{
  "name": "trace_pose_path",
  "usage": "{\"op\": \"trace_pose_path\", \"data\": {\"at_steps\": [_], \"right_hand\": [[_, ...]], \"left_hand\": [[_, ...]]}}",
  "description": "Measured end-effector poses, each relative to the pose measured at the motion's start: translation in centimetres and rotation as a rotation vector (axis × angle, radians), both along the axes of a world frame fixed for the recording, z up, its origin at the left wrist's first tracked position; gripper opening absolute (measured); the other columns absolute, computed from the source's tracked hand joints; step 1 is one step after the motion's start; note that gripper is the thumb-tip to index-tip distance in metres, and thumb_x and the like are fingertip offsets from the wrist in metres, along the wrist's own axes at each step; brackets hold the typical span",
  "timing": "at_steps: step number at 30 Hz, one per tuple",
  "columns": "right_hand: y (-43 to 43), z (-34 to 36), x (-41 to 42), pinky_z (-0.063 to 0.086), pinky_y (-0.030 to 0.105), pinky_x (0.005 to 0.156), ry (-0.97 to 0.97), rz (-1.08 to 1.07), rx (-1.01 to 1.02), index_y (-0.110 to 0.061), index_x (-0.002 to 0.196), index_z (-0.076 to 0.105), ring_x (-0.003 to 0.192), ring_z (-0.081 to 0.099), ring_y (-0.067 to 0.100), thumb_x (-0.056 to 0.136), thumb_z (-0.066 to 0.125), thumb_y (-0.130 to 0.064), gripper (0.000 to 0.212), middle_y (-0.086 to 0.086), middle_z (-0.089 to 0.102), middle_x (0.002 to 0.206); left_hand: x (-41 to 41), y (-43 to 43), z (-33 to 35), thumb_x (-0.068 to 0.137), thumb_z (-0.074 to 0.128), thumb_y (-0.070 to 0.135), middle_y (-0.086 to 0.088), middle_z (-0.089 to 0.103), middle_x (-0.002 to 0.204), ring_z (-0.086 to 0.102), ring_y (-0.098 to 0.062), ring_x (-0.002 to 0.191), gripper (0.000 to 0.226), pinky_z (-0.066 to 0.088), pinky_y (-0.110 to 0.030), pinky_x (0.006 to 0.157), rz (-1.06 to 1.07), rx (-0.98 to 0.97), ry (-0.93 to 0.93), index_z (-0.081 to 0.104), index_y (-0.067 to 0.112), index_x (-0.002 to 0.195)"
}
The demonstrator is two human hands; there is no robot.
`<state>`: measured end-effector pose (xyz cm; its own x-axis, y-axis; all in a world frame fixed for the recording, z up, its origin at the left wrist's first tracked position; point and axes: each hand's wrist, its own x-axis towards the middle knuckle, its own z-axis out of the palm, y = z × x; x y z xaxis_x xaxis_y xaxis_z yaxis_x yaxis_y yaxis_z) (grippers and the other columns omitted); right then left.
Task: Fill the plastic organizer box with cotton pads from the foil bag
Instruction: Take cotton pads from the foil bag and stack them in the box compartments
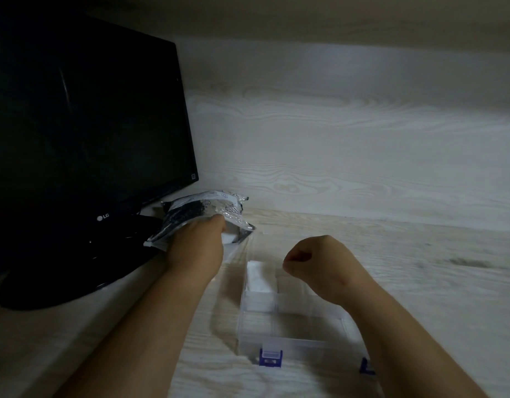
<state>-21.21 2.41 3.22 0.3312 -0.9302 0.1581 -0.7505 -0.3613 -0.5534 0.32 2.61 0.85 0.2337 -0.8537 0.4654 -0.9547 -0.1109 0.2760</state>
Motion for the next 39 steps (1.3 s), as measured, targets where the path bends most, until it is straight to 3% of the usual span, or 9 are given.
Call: {"op": "trace_pose_path", "data": {"at_steps": [6,13,16,19,23,27,31,35,39], "right_hand": [[0.1,0.1,0.1,0.049,0.017,0.065,-0.010,-0.003,0.000,-0.022,0.086,0.074,0.075,0.063,0.004,0.088,0.065,-0.026,0.010,-0.010,0.069,0.082],[0.0,0.1,0.1,0.047,0.017,0.060,-0.065,-0.020,-0.031,-0.021,0.080,0.074,0.071,0.061,0.004,0.086,0.065,-0.024,0.011,-0.012,0.067,0.077],[0.0,0.2,0.1,0.049,0.021,0.064,-0.100,-0.035,-0.039,-0.021,0.078,0.073,0.071,0.061,0.005,0.085,0.064,-0.023,0.011,-0.011,0.067,0.076],[-0.1,0.2,0.1,0.046,0.015,0.062,-0.173,-0.064,-0.068,-0.028,0.079,0.069,0.073,0.060,0.001,0.085,0.066,-0.026,0.007,-0.014,0.066,0.078],[-0.1,0.4,0.2,0.041,0.009,0.063,-0.251,-0.069,-0.107,-0.030,0.088,0.064,0.077,0.059,-0.004,0.088,0.067,-0.028,0.004,-0.018,0.065,0.084],[0.2,0.4,0.6,0.049,0.018,0.067,-0.289,-0.020,-0.054,-0.027,0.089,0.062,0.080,0.064,0.001,0.087,0.069,-0.025,0.008,-0.012,0.069,0.089],[0.6,0.5,0.7,0.048,0.022,0.057,-0.237,0.000,-0.040,-0.029,0.080,0.057,0.071,0.065,0.009,0.082,0.072,-0.024,0.016,-0.007,0.069,0.081],[0.5,1.0,0.2,0.056,0.033,0.061,-0.387,-0.084,0.011,-0.021,0.076,0.057,0.060,0.069,0.018,0.077,0.077,-0.010,0.023,0.000,0.070,0.074],[0.7,1.5,-0.2,0.058,0.039,0.063,-0.496,-0.103,0.077,-0.009,0.074,0.056,0.056,0.068,0.021,0.075,0.078,-0.002,0.023,0.011,0.068,0.074]], "left_hand": [[-0.6,0.7,0.8,0.080,0.052,-0.001,-0.010,0.070,0.096,0.059,-0.035,0.093,0.027,0.046,-0.039,0.080,-0.020,-0.110,-0.101,0.064,0.014,0.099],[-1.6,1.4,1.5,0.067,0.026,0.016,-0.008,0.068,0.075,0.061,-0.035,0.074,0.045,0.050,-0.045,0.069,-0.127,-0.369,-0.140,0.069,0.012,0.079],[-1.8,1.1,1.1,0.074,0.043,-0.007,-0.006,0.067,0.089,0.060,-0.031,0.087,0.038,0.048,-0.034,0.073,-0.168,-0.345,0.101,0.069,0.013,0.092],[-2.3,0.9,0.8,0.089,0.050,-0.005,0.005,0.062,0.093,0.056,-0.013,0.088,0.035,0.039,-0.017,0.068,-0.214,-0.222,0.473,0.065,0.025,0.095],[-2.8,0.9,1.1,0.091,0.055,-0.001,0.005,0.063,0.083,0.060,-0.010,0.082,0.039,0.039,-0.018,0.068,-0.306,-0.171,0.633,0.057,0.038,0.084],[-3.4,1.2,1.3,0.093,0.056,0.003,0.005,0.065,0.085,0.061,-0.008,0.083,0.036,0.041,-0.015,0.067,-0.388,-0.113,0.648,0.055,0.039,0.091],[-4.3,1.6,1.7,0.093,0.059,0.006,0.004,0.069,0.086,0.063,-0.011,0.084,0.030,0.043,-0.007,0.066,-0.441,-0.086,0.751,0.056,0.036,0.096],[-4.9,1.6,1.6,0.089,0.065,0.012,0.001,0.072,0.082,0.067,-0.019,0.085,0.019,0.054,-0.036,0.084,-0.431,-0.083,0.917,0.058,0.028,0.096],[-5.4,1.7,1.4,0.085,0.069,0.007,-0.005,0.071,0.073,0.068,-0.019,0.074,0.018,0.054,-0.050,0.078,-0.470,-0.015,0.920,0.056,0.018,0.091]]}}
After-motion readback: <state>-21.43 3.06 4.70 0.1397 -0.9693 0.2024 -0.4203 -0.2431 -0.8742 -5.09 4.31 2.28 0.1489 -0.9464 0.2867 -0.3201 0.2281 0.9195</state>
